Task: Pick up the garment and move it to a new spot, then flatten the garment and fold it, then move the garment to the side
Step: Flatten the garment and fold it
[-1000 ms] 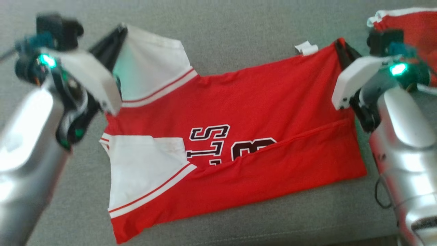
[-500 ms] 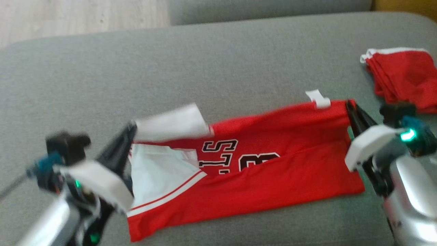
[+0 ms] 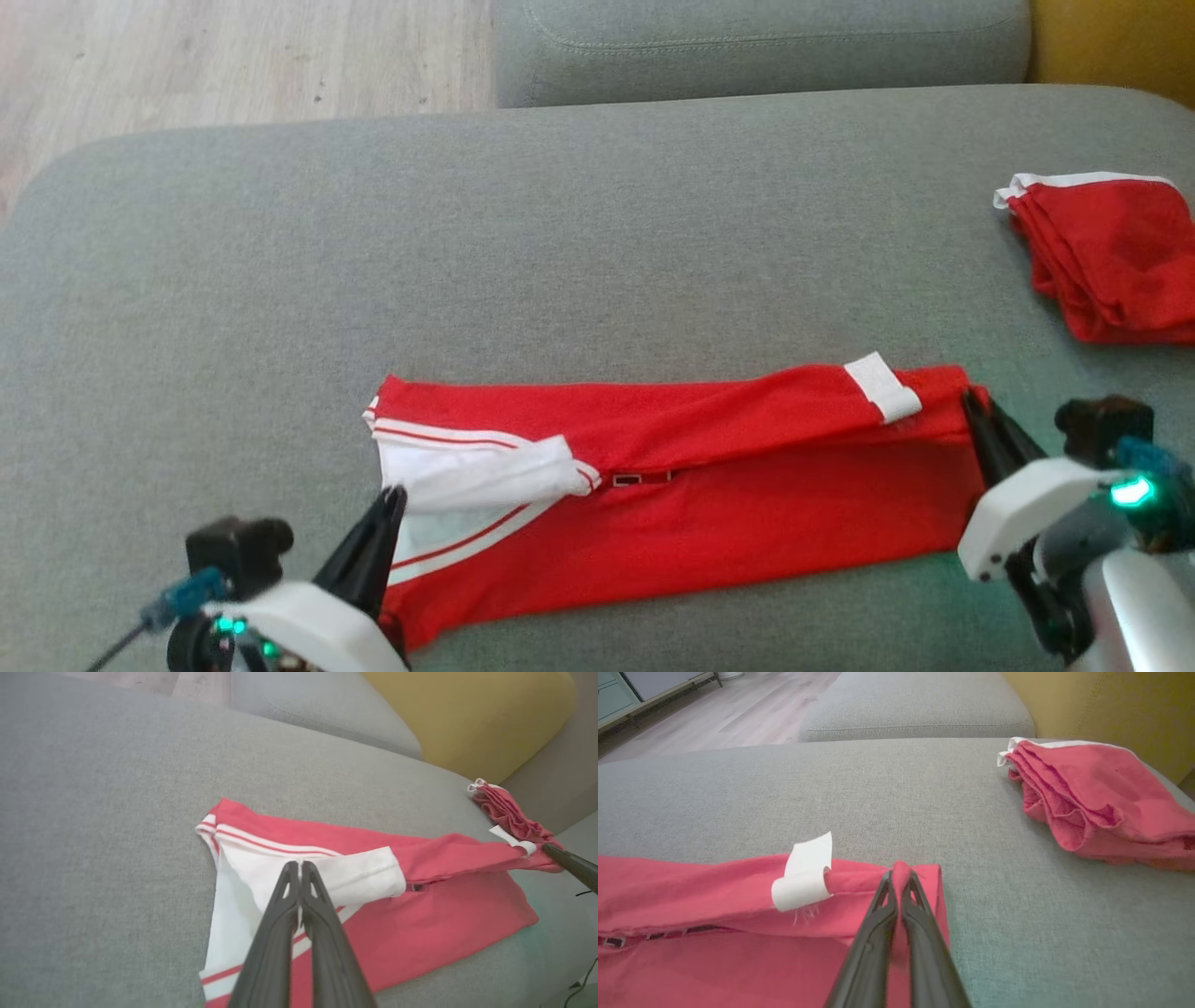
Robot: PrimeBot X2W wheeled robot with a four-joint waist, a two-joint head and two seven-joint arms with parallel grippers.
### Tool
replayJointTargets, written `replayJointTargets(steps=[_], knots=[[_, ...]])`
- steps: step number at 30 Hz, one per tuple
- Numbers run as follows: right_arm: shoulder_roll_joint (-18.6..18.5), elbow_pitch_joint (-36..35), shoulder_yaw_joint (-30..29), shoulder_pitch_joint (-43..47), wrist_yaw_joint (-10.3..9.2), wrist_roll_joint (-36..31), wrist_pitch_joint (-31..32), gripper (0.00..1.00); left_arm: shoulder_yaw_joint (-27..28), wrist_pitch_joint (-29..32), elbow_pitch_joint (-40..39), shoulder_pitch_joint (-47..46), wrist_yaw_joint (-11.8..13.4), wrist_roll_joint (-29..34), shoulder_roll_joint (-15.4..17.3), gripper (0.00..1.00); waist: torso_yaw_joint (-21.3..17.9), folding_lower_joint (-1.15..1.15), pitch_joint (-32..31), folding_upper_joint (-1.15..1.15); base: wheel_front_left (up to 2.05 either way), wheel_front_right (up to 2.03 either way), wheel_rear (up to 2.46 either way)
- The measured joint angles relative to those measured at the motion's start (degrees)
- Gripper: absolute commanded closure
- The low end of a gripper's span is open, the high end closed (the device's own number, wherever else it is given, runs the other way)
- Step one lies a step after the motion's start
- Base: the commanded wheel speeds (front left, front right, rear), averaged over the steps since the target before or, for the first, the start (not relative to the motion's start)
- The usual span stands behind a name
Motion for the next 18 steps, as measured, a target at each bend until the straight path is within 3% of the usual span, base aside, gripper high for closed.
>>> replayJointTargets(steps=[1, 2, 3, 4, 5, 11, 18], knots=[[0.32, -0.3, -0.34, 0.65, 0.0, -0.23, -0.03, 0.5, -0.14, -0.31, 0.51, 0.46, -0.03, 0.0, -0.08, 1.0, -0.07, 0.0, -0.1, 0.0, 0.0, 0.0, 0.0], [0.6, -0.42, -0.65, 1.27, 0.0, -0.47, -0.04, 0.09, -0.27, -0.65, 1.05, 0.93, -0.04, 0.0, -0.18, 1.0, -0.12, 0.0, -0.23, 0.0, 0.0, 0.0, 0.0], [0.89, -0.56, -1.14, 2.0, 0.0, -0.57, -0.13, 0.0, -0.53, -1.13, 1.59, 1.26, 0.01, 0.04, -0.25, 0.93, -0.15, 0.0, -0.4, 0.0, 0.0, 0.0, 0.0], [1.1, -0.73, -1.51, 2.68, 0.0, -1.03, -0.33, 0.0, -0.59, -1.69, 1.92, 1.65, 0.03, 0.19, -0.33, 0.55, -0.18, 0.0, -0.6, 0.0, 0.0, 0.0, 0.0], [1.29, -0.89, -1.88, 3.33, 0.0, -1.58, -0.92, 0.0, -0.59, -2.23, 2.22, 2.03, 0.03, 0.19, -0.46, 0.0, -0.23, 0.0, -0.8, 0.0, 0.0, 0.0, 0.0], [4.13, -2.56, -6.02, 8.08, 0.0, -3.0, -3.16, 0.0, -0.46, -5.78, 2.64, 4.76, 1.68, 0.29, -2.13, 0.0, -0.45, 0.0, -2.65, 0.0, 0.0, 0.0, 0.0], [6.91, -5.69, -10.82, 12.89, 0.0, -4.53, -2.64, 0.0, 1.46, -11.29, 0.92, 7.65, 5.58, 2.82, -2.64, 0.0, -0.49, 0.0, -4.74, 0.0, 0.0, 0.0, 0.0]])
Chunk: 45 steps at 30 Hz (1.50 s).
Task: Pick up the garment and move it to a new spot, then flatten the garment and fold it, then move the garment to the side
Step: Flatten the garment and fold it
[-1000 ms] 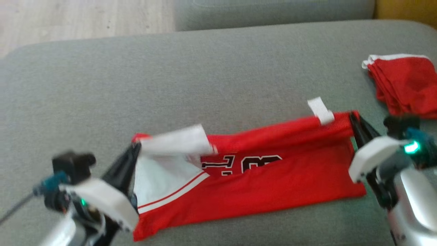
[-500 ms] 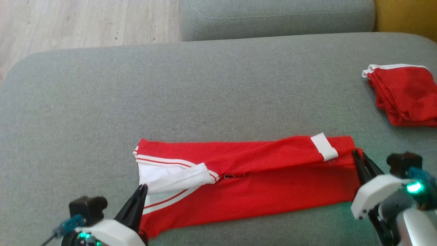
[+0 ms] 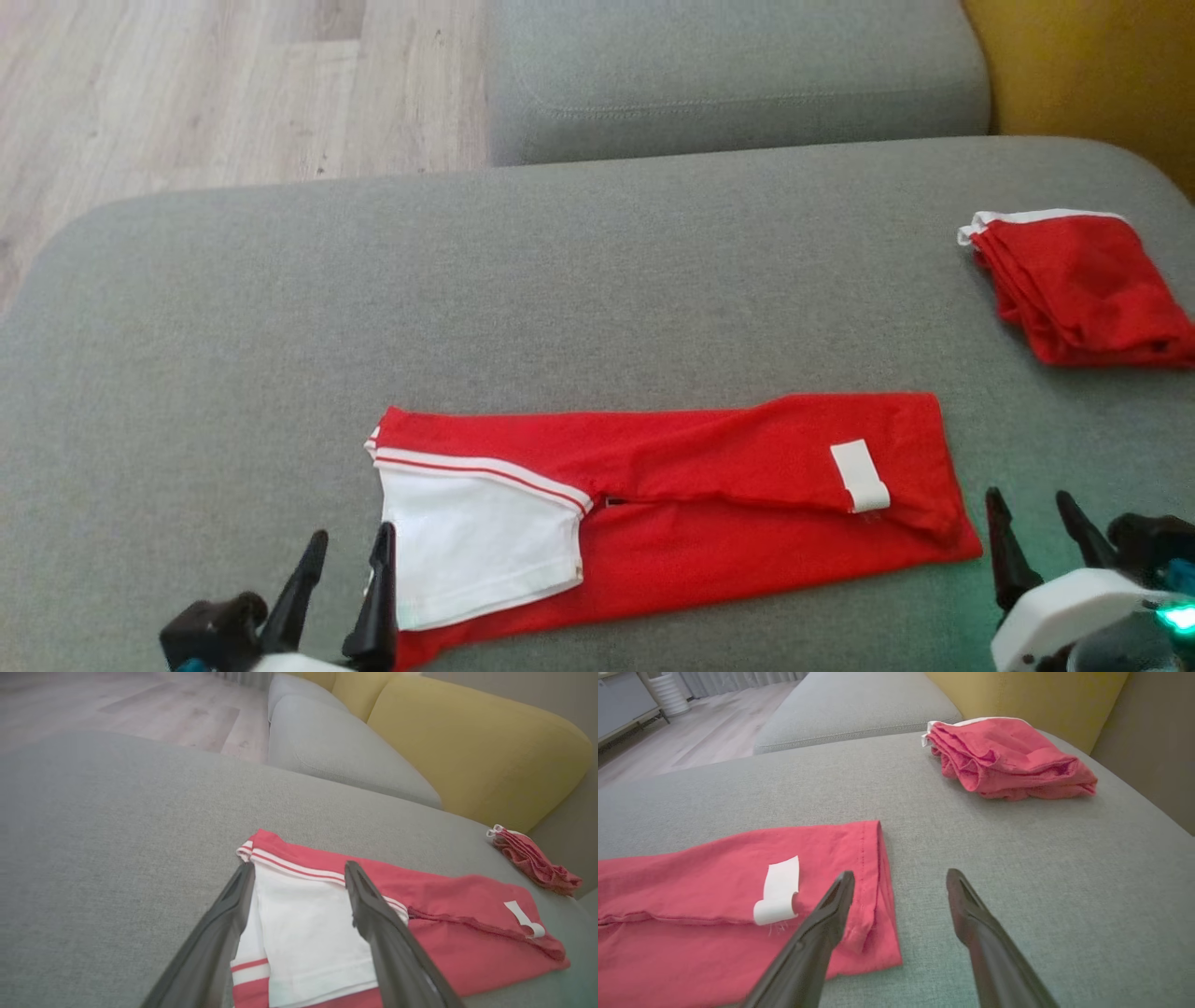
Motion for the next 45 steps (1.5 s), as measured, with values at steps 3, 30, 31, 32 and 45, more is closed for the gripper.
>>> replayJointTargets(steps=[3, 30, 31, 32, 45], knots=[[0.67, -0.41, -1.21, 0.26, 0.0, -0.46, 1.6, 0.0, 0.31, -1.27, 0.11, -0.07, 1.42, 1.99, -0.25, 0.0, 0.53, 0.0, -0.44, 0.0, 0.0, 0.0, 0.0], [-1.24, 23.43, -8.22, -10.62, 0.0, -2.37, 11.48, 1.0, 2.32, -3.1, 0.76, -1.17, 5.55, 4.68, 0.67, 0.0, 13.15, 0.01, -1.01, 0.0, 0.0, 0.0, 0.0], [-1.21, 23.72, -8.01, -10.81, 0.0, -2.32, 11.33, 1.0, 2.2, -3.1, 0.7, -1.16, 5.57, 4.94, 0.66, 0.0, 13.0, 0.01, -1.04, 0.0, 0.0, 0.0, 0.0], [-1.15, 24.04, -7.8, -11.16, 0.0, -2.32, 11.06, 1.0, 2.1, -3.09, 0.66, -1.12, 5.67, 5.0, 0.66, 0.0, 12.75, 0.01, -1.07, 0.0, 0.0, 0.0, 0.0], [-7.23, 19.35, -7.43, -13.72, 0.0, 0.2, 11.12, 1.0, 1.11, -3.79, 0.77, -1.02, 5.97, 5.0, -0.26, 0.0, 5.43, 0.01, -2.03, 0.0, 0.0, 0.0, 0.0]])
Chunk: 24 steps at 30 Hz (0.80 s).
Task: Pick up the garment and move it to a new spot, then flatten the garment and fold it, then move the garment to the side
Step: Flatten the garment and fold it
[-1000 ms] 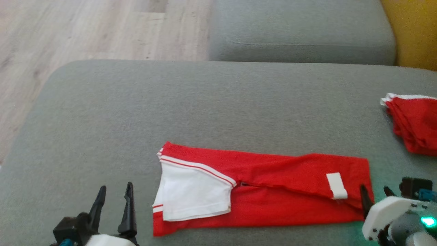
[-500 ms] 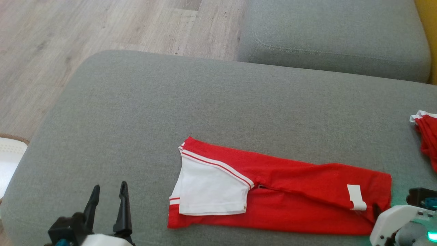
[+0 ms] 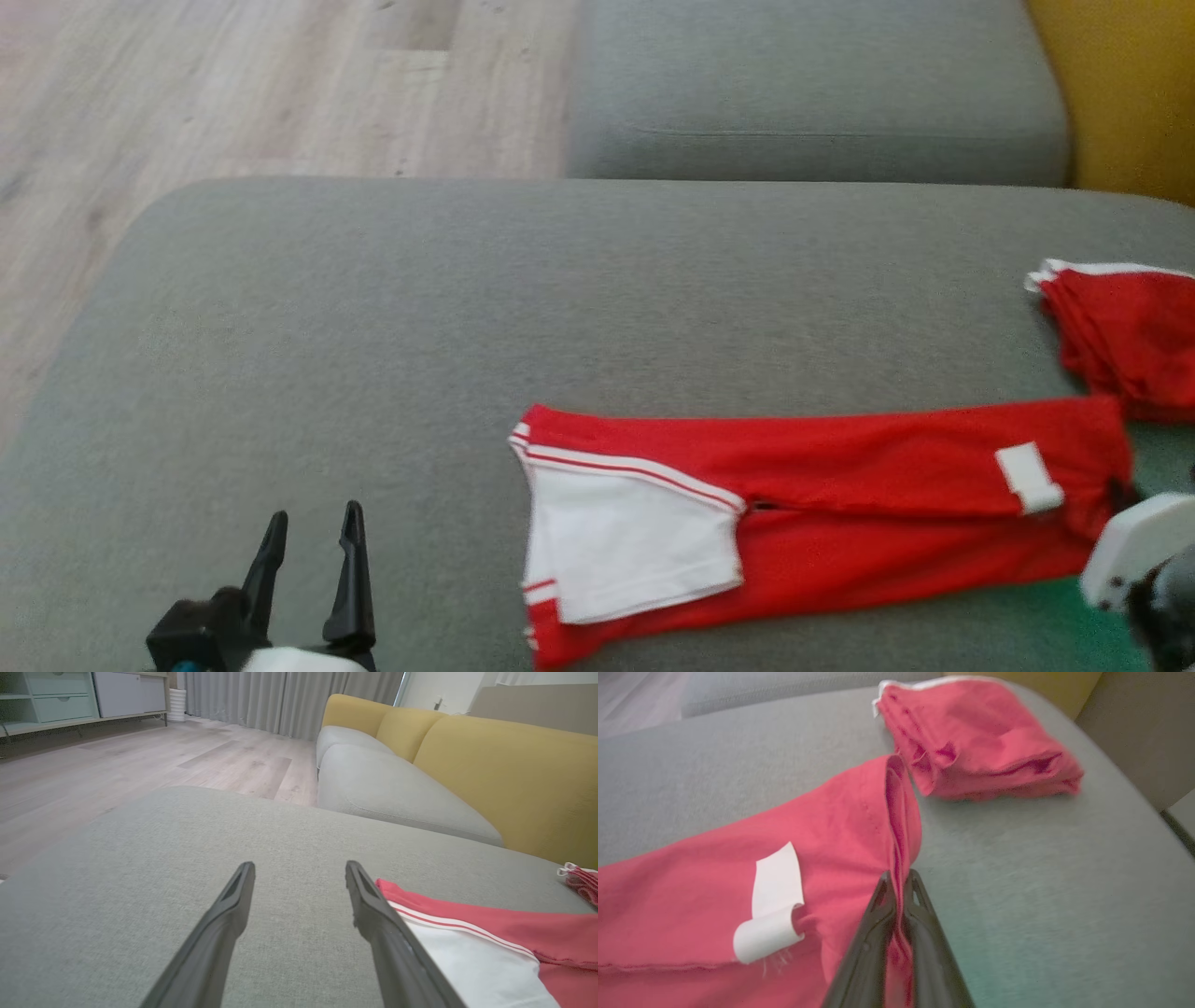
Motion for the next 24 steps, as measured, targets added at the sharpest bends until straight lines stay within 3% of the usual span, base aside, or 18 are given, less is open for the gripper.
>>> replayJointTargets(steps=[6, 12, 24], knots=[[-1.44, -10.03, -1.27, 2.12, 0.0, 1.36, 4.36, 1.0, -0.07, -0.63, 0.45, 0.01, -0.02, -0.01, -0.26, 0.0, -4.12, 0.0, -0.42, 0.0, 0.0, 0.0, 0.0], [1.09, -20.26, 1.04, 5.92, 0.0, 5.8, 8.54, 1.0, -0.48, -0.64, 1.27, -0.08, -0.23, -0.01, -0.91, 0.0, -6.8, 0.0, -0.81, 0.0, 0.0, 0.0, 0.0], [5.89, -38.32, 12.37, 11.41, 0.0, 14.68, 15.71, 1.0, -1.01, -0.56, 1.89, -0.22, -0.58, -0.01, -0.89, 0.0, -4.18, 0.0, -2.39, 0.0, 0.0, 0.0, 0.0]])
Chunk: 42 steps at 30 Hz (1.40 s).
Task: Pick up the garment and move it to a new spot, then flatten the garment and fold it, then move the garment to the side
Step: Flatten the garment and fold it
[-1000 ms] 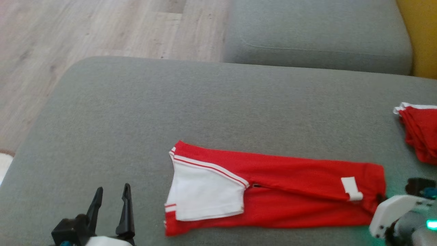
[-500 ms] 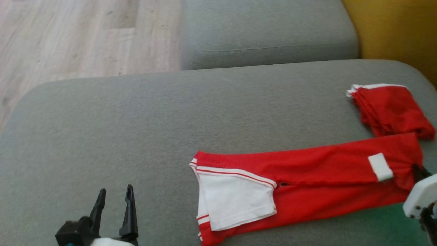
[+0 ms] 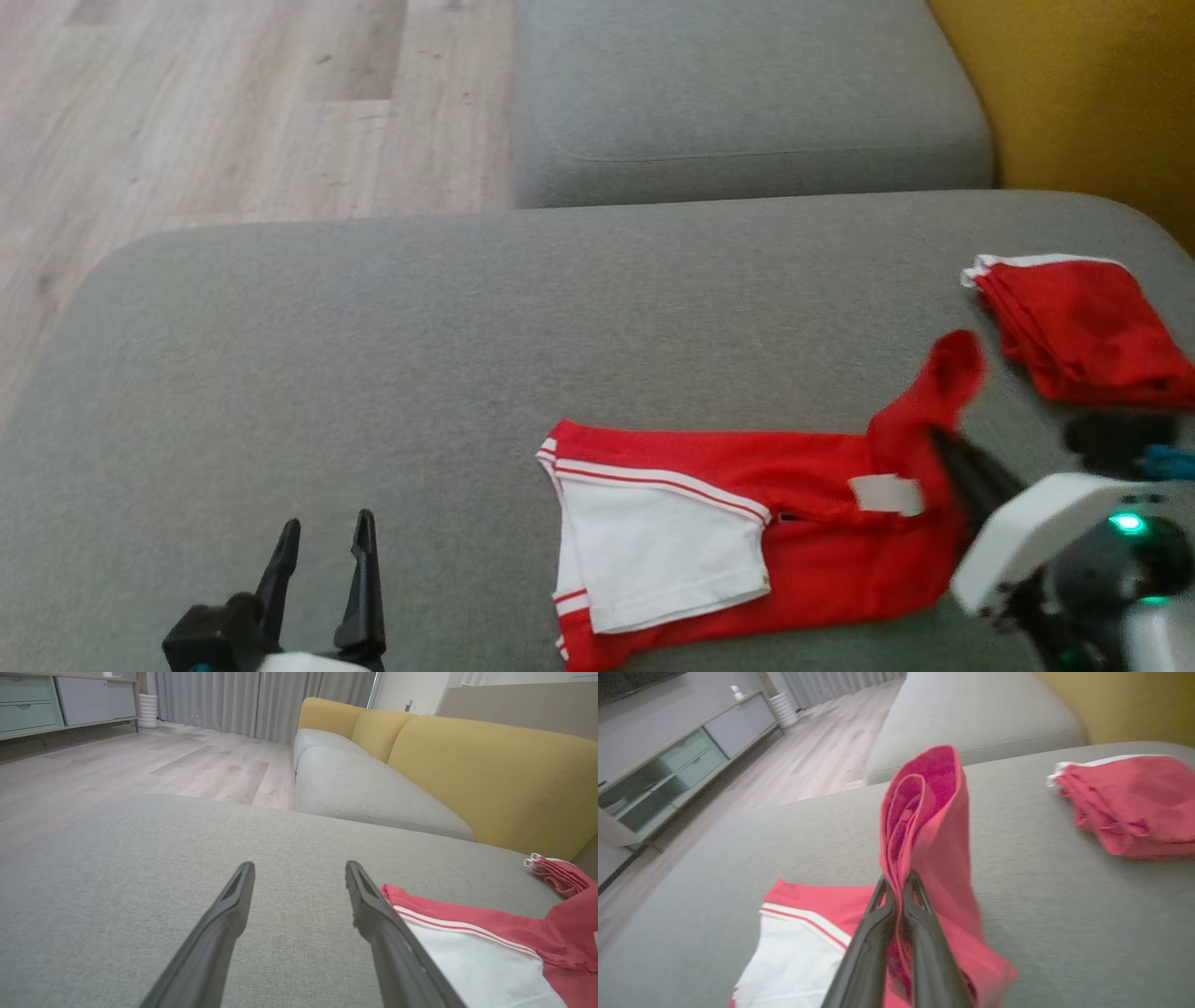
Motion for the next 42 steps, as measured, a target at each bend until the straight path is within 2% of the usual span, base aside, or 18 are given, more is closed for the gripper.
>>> replayJointTargets(steps=[4, 7, 15, 23, 30, 31, 32, 33, 42], knots=[[2.08, -0.15, 4.7, 0.35, 0.0, 1.92, -0.12, 1.0, 0.0, 0.14, -0.07, -0.13, 0.02, 0.01, 0.37, 0.0, 2.21, 0.0, 0.02, 0.0, 0.0, 0.0, 0.0], [3.13, 2.88, 8.57, 0.3, 0.0, 3.63, -2.37, 1.0, -0.01, 0.53, -0.25, -0.31, 0.07, 0.01, 0.56, 0.0, 4.1, 0.0, 0.18, 0.0, 0.0, 0.0, 0.0], [3.61, 15.06, 20.94, -2.6, 0.0, 12.59, -11.5, 1.0, -0.37, 1.1, -0.68, -1.35, 0.08, 0.02, 0.92, 0.0, 9.2, 0.0, 0.94, 0.0, 0.0, 0.0, 0.0], [3.6, 28.96, 27.27, -11.84, 0.0, 18.15, -18.16, 1.0, -0.63, 1.51, -0.77, -2.26, 0.08, 0.44, 0.9, 0.0, 12.99, 0.0, 1.61, 0.0, 0.0, 0.0, 0.0], [3.59, 38.21, 32.27, -15.42, 0.0, 21.61, -21.36, 1.0, -0.64, 1.48, -0.46, -2.26, 0.08, 0.43, 0.8, 0.0, 13.72, 0.0, 1.68, 0.0, 0.0, 0.0, 0.0], [3.58, 39.09, 32.96, -15.8, 0.0, 22.05, -21.76, 0.74, -0.65, 1.45, -0.43, -2.26, 0.08, 0.43, 0.79, 0.0, 13.64, 0.0, 1.63, 0.0, 0.0, 0.0, 0.0], [3.58, 39.86, 33.7, -16.23, 0.0, 22.47, -22.12, 0.28, -0.66, 1.44, -0.35, -2.26, 0.08, 0.43, 0.77, 0.0, 13.53, 0.0, 1.58, 0.0, 0.0, 0.0, 0.0], [3.58, 40.35, 34.38, -16.56, 0.0, 22.92, -22.68, 0.0, -0.68, 1.44, -0.24, -2.26, 0.08, 0.43, 0.76, 0.0, 13.36, 0.0, 1.53, 0.0, 0.0, 0.0, 0.0], [3.53, 39.01, 38.28, -18.92, 0.0, 26.2, -28.78, 0.0, -1.21, 1.11, 0.09, -2.26, -0.13, 0.43, 0.57, 0.0, 10.95, 0.0, 0.87, 0.0, 0.0, 0.0, 0.0]])
